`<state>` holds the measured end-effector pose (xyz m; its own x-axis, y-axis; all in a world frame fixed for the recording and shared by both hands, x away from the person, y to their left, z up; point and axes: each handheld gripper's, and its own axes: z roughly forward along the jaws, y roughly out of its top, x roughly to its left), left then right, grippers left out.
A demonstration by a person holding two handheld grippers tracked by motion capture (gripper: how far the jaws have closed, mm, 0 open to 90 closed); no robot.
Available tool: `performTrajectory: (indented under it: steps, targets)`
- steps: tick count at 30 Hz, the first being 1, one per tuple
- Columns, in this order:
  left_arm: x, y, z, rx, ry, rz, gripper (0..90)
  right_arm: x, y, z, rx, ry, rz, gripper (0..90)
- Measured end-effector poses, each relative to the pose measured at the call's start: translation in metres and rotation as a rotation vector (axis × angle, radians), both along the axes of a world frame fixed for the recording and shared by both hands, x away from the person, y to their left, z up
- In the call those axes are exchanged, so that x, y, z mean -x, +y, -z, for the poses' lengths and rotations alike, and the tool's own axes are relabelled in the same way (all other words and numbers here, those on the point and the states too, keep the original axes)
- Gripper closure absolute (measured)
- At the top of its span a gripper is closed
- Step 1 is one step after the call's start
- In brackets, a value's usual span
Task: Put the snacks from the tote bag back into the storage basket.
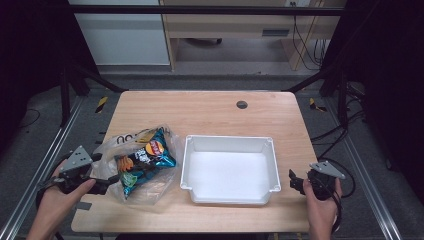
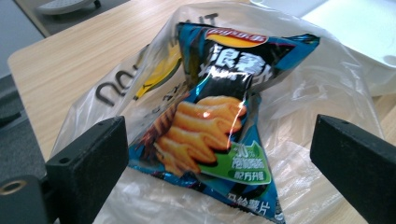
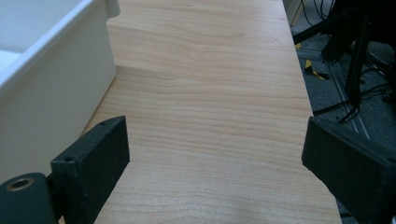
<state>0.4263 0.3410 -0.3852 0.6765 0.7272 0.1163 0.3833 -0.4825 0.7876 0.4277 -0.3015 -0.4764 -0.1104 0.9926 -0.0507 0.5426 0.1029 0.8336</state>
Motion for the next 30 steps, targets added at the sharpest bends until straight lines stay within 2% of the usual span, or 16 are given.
performTrajectory:
  steps: [4, 8, 10, 15, 19, 23, 26, 30]
  targets:
    - [-0.008, -0.01, -0.003, -0.048, 0.014, 0.01, 4.1, 0.001, 0.001, -0.001, 0.005, 0.0, 0.004, 8.0]
    - [-0.017, -0.014, -0.007, -0.047, 0.031, 0.01, 4.3, 0.001, 0.0, -0.003, 0.002, -0.009, 0.015, 8.0]
    - [-0.021, -0.017, -0.01, -0.074, 0.043, 0.014, 4.3, 0.002, 0.0, -0.003, 0.001, -0.011, 0.017, 7.8]
    - [-0.028, -0.026, -0.018, -0.117, 0.07, 0.058, 3.3, 0.002, -0.001, -0.004, 0.002, -0.013, 0.027, 7.5]
    - [-0.037, -0.032, -0.023, -0.187, 0.079, 0.088, 3.4, 0.001, 0.0, -0.004, 0.012, -0.013, 0.03, 7.5]
    - [-0.045, -0.039, -0.028, -0.229, 0.098, 0.116, 3.5, 0.0, 0.0, -0.005, 0.016, -0.016, 0.028, 7.2]
    - [-0.05, -0.047, -0.034, -0.256, 0.1, 0.132, 3.7, 0.0, 0.0, -0.006, 0.019, -0.026, 0.027, 7.1]
    - [-0.054, -0.056, -0.04, -0.317, 0.093, 0.166, 4.9, 0.001, 0.0, -0.008, 0.018, -0.035, 0.027, 7.1]
